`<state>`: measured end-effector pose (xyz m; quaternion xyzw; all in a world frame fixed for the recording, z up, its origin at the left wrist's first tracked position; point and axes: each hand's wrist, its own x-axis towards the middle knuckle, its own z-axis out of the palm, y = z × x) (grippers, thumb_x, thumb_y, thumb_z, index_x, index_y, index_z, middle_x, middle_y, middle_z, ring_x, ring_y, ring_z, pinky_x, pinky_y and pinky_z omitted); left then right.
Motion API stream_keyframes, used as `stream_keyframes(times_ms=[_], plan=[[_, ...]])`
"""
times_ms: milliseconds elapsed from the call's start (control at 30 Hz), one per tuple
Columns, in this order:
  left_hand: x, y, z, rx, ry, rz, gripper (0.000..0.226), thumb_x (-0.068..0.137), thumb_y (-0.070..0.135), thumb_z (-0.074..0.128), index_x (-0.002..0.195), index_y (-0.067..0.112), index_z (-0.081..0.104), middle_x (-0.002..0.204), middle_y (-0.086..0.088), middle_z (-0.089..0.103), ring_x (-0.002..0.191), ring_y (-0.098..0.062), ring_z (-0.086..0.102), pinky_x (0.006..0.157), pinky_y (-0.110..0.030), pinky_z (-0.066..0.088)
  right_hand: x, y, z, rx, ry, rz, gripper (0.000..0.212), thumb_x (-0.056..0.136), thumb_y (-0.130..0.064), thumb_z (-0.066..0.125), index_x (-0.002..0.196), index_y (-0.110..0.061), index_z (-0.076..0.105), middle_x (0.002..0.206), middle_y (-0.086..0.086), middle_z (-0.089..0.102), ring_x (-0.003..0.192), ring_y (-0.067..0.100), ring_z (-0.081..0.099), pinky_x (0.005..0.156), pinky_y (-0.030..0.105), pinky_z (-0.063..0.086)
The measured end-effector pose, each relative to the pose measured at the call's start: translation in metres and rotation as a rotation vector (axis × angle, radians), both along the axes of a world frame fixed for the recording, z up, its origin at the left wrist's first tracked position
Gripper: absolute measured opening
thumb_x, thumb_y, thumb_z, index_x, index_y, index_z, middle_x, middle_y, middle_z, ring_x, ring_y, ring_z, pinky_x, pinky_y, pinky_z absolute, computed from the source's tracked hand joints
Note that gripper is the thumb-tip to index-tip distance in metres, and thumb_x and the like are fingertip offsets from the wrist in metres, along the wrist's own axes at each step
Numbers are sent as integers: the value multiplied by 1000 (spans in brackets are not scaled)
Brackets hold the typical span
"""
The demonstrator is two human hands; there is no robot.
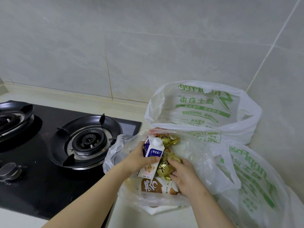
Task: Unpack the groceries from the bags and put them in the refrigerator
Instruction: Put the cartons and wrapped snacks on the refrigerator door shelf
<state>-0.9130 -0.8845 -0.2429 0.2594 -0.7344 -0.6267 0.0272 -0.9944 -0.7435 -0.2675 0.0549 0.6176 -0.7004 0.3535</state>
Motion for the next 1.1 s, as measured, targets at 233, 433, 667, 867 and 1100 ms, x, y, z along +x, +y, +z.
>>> stream_keyframes(times_ms=[233,433,667,867,1100], plan=[[7,1,-4,60,42,111,65,75,5,74,126,18,37,106,-1,62,93,-18,63,81,-35,53,4,-1,4,19,60,14,17,93,-8,55,108,-14,57,106,15,64,94,30,63,85,44,53],[16,-1,8,-33,164,246,58,73,10,78,115,18,40,100,6,58,91,-10,61,78,-29,51,12,-4,20,-63,192,-42,13,94,-12,54,105,-16,60,83,8,64,74,23,59,75,41,48],[34,-4,32,21,285,289,51,76,15,76,116,18,45,101,5,60,92,-11,62,76,-27,53,34,-4,50,-275,205,-46,14,93,-7,53,102,-16,59,102,15,67,91,25,65,78,35,53],[79,-23,54,17,329,335,54,75,18,75,118,24,43,110,4,61,99,-15,63,85,-35,54,64,-26,70,-363,208,15,23,93,-2,50,111,-15,59,105,9,68,97,21,65,80,32,52],[176,-57,67,30,279,442,46,76,18,74,113,27,48,111,3,63,96,-17,66,84,-38,55,137,-79,82,-329,302,195,18,91,-3,53,94,-18,63,96,8,70,89,20,66,75,31,52]])
